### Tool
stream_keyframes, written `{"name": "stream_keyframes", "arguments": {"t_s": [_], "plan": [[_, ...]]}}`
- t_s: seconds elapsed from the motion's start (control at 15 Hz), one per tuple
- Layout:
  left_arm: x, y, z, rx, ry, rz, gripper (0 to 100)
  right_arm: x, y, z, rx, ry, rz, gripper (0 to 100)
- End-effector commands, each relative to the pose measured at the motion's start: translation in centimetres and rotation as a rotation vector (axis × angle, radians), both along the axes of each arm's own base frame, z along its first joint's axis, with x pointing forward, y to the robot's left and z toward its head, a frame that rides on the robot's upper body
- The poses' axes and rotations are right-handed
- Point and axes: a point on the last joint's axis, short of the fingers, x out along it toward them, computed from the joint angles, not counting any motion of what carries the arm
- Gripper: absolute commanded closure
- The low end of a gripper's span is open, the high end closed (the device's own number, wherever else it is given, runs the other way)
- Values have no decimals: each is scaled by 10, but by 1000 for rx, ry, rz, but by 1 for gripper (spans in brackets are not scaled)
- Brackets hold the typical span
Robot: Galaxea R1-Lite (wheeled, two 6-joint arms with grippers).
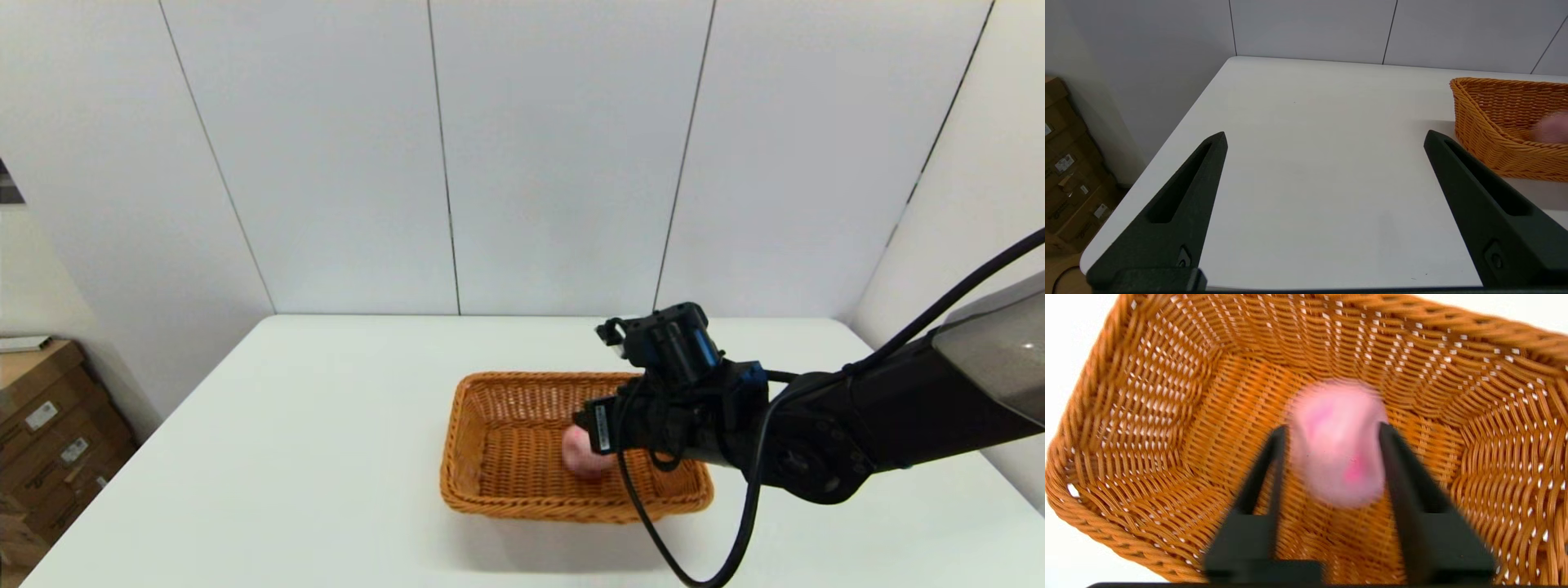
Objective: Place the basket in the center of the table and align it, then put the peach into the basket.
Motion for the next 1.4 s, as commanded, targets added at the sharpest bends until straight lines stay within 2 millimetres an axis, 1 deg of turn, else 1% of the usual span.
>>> {"name": "stream_keyframes", "arguments": {"t_s": [0.07,0.13,0.2,0.33,0.47,0.53,0.6,0.67,0.73,0.87,0.93,1.0,1.07,1.27,1.33,1.4], "plan": [[0,0,0,-1,-3,1,0,-5,-7,24,27,-27,-13,0],[0,0,0,-1,-3,1,0,-4,-14,35,43,-52,-30,0],[0,0,0,-1,-3,1,0,-1,-30,50,59,-78,-74,0],[0,0,0,-1,-1,1,0,3,-72,70,49,-82,-186,0],[0,0,0,-1,-3,1,0,3,-113,79,19,-41,-282,0],[0,0,0,-1,-3,1,0,-3,-129,84,0,-9,-307,0],[0,0,0,-1,-3,1,0,-10,-139,90,1,10,-324,0],[0,0,0,-1,-3,1,0,-21,-147,99,13,5,-333,0],[0,0,0,-1,-3,1,0,-32,-150,107,23,6,-322,0],[0,0,0,-1,-3,1,0,-62,-152,125,42,6,-286,0],[0,0,0,-1,-3,1,0,-78,-153,130,47,5,-274,0],[0,0,0,-1,-3,1,0,-100,-159,137,58,-17,-275,0],[0,0,0,-1,-3,1,0,-132,-169,140,68,-56,-282,0],[0,0,0,-1,-3,1,0,-209,-191,136,72,-153,-324,0],[0,0,0,-1,-3,1,0,-222,-195,134,66,-172,-342,0],[0,0,0,-1,-1,1,0,-247,-204,128,56,-237,-410,0]]}}
